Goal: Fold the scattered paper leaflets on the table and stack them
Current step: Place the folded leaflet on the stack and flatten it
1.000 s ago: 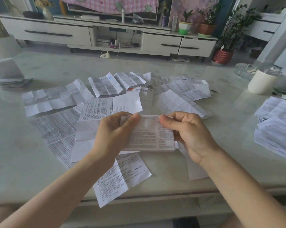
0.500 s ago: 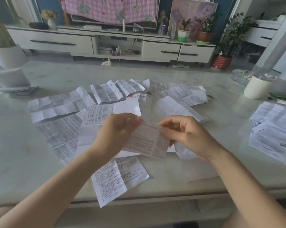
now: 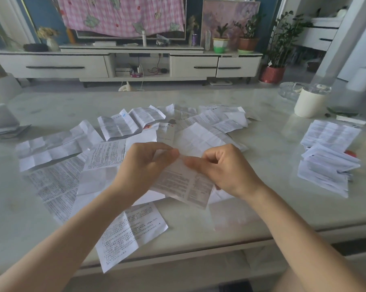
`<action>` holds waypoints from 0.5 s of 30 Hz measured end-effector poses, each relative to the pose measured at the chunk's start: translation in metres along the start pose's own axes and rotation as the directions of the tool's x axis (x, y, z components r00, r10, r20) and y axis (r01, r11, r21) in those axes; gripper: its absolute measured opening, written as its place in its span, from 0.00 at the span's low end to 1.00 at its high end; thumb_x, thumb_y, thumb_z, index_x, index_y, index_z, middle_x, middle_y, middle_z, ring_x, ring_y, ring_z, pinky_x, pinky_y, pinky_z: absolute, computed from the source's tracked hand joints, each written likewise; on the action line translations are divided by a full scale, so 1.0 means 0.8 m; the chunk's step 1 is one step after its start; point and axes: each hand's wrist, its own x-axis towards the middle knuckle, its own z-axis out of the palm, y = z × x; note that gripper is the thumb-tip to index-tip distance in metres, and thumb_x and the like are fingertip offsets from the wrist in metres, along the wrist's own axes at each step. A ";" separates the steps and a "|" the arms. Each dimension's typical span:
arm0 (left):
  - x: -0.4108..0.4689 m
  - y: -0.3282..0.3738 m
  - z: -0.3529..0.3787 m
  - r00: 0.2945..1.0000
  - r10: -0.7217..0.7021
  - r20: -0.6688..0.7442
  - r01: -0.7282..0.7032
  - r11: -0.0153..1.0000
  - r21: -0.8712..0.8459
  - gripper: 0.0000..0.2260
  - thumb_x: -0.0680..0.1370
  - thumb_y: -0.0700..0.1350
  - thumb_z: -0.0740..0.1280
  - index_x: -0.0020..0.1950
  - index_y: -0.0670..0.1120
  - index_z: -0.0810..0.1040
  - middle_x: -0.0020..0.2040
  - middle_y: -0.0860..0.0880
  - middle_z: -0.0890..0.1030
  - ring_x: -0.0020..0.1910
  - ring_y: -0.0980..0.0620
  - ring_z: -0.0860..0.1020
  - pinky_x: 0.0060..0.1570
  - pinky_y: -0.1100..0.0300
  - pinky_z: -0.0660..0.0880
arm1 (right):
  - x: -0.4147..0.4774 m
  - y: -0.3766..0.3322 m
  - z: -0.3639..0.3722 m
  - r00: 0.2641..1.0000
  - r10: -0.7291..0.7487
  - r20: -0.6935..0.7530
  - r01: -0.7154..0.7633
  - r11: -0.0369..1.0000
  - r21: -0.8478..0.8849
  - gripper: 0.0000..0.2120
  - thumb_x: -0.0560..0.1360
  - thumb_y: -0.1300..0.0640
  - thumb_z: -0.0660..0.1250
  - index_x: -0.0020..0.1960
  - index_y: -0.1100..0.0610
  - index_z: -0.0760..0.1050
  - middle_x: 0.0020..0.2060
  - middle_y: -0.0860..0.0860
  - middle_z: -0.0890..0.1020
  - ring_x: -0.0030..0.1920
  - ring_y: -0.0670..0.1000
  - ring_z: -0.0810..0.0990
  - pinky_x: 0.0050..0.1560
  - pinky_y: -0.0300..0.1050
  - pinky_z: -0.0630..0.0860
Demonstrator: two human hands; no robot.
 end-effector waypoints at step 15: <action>0.011 0.045 0.043 0.935 0.030 0.354 -0.089 0.984 0.152 0.12 0.75 0.45 0.68 0.41 0.35 0.82 0.34 0.39 0.77 0.31 0.53 0.73 0.33 0.62 0.70 | -0.041 0.020 -0.073 0.927 0.066 0.368 -0.119 0.985 0.122 0.14 0.70 0.56 0.70 0.55 0.58 0.79 0.49 0.51 0.84 0.51 0.49 0.82 0.53 0.44 0.78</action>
